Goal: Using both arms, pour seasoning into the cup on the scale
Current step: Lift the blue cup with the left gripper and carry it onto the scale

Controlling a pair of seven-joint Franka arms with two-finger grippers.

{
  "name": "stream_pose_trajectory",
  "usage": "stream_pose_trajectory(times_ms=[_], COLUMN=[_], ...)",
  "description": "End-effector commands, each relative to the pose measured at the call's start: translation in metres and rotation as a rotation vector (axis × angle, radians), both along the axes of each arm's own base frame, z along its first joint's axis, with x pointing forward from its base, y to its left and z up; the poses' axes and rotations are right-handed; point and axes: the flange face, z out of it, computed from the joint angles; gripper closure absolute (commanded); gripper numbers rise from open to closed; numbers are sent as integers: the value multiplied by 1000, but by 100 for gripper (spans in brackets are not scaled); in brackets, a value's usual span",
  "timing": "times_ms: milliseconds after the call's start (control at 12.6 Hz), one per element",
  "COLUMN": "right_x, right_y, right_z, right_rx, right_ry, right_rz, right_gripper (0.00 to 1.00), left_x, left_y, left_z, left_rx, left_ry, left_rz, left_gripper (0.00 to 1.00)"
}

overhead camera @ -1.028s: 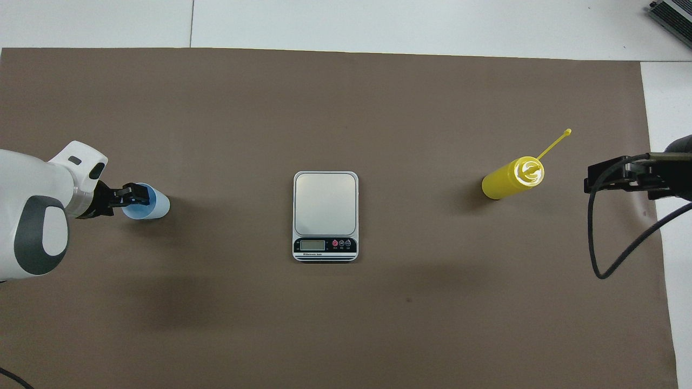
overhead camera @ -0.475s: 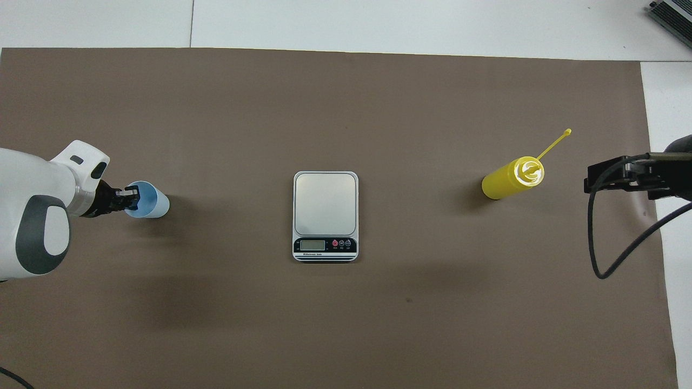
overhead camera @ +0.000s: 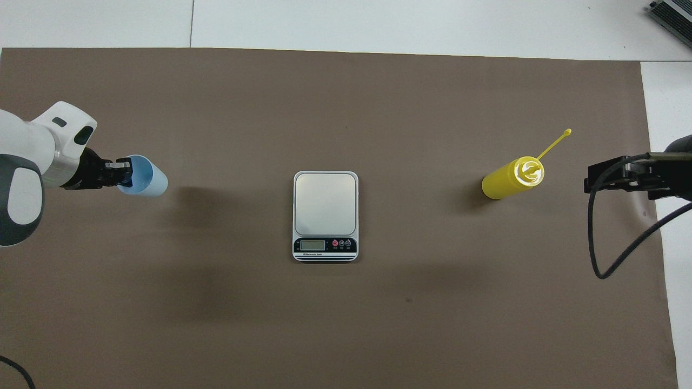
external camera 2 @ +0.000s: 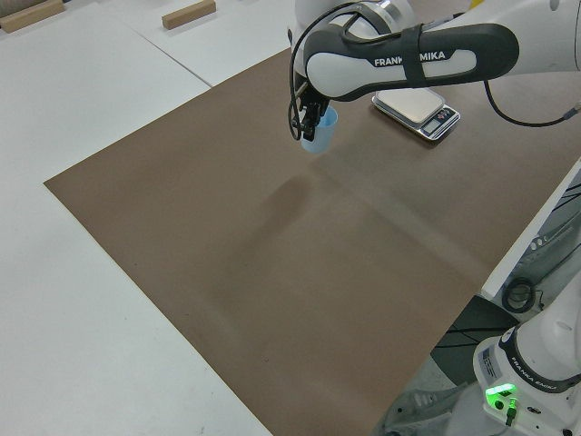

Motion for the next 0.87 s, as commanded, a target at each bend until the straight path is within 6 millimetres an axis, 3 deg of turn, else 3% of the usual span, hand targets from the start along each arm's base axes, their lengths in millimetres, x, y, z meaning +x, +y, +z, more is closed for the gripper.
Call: stream_pose_trajectory(times_ms=[0,396,633,791], right_x=[-7,-6,-7,-6], right_y=[-4,-4,-3,-3], right_z=[1,0,1,0], right_rx=[17,17,17,17], right_ry=[-1,1,-1,1], right_rz=[6,6,8,8], right_gripper=[0,0,0,0], left_x=[15,-12,-39,-58], left_y=[-39,-182,-251,-284], left_z=[11,14,14,11], left_rx=[-30,-19,-7,2], left_ry=[8,-6,-33,-33], left_rz=[-41,-17,7,-11], left_gripper=[100,100,100,100])
